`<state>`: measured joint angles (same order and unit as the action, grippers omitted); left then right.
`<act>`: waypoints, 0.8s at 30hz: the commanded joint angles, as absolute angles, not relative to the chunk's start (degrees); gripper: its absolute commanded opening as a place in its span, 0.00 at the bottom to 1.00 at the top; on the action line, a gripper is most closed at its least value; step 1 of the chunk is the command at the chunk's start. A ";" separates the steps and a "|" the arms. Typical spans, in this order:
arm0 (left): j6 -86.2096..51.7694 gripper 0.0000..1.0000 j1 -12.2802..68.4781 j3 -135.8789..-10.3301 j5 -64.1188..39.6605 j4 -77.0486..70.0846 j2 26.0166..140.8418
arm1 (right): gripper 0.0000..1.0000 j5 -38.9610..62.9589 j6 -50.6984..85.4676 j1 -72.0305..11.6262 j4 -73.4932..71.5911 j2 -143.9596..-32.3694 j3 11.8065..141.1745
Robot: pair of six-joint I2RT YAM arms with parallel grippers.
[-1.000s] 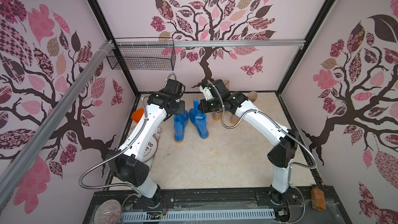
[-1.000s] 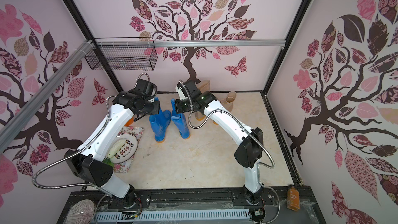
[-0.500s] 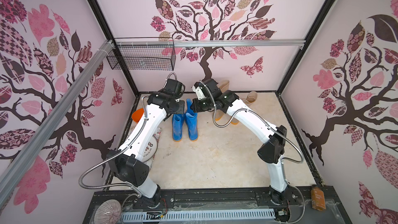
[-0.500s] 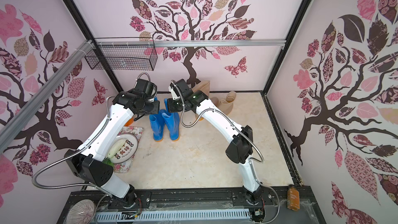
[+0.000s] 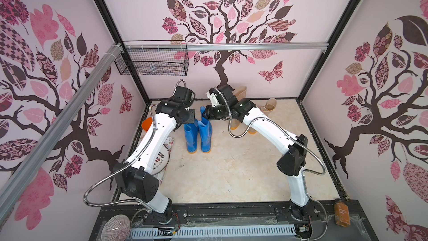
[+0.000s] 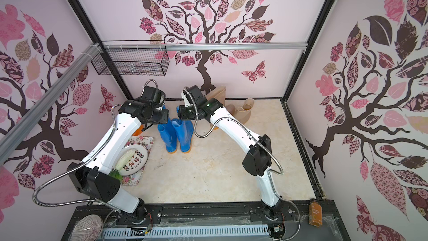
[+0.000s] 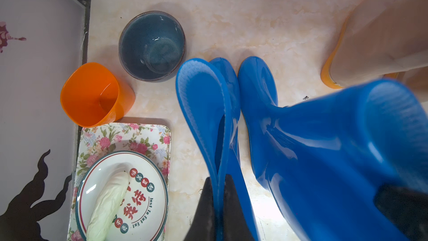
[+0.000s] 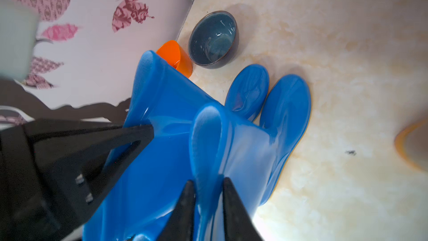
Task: Match and arrange rain boots in pairs
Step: Place a pair of rain boots at the center of the board.
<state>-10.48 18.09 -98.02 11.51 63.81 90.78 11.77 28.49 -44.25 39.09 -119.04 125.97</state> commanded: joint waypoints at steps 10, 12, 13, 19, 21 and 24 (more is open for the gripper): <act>-12.72 0.56 17.78 -101.79 13.62 61.34 87.15 | 0.74 6.77 25.75 -44.74 36.70 -117.76 128.92; -12.83 0.63 17.76 -103.40 14.41 61.34 86.48 | 0.78 5.37 23.87 -44.78 37.39 -117.39 130.34; -12.75 0.65 17.78 -103.84 14.57 61.13 85.96 | 0.80 4.43 22.60 -44.76 37.75 -117.19 130.96; -12.00 0.69 17.96 -103.06 13.61 56.52 80.50 | 0.97 -2.55 15.33 -44.84 35.28 -111.71 127.80; -11.29 0.70 18.18 -103.28 11.94 55.18 79.00 | 1.00 -1.94 12.72 -44.74 33.48 -108.83 126.49; -9.39 0.70 20.91 -104.73 10.56 53.65 77.92 | 1.00 -3.57 10.14 -44.29 33.23 -104.90 126.12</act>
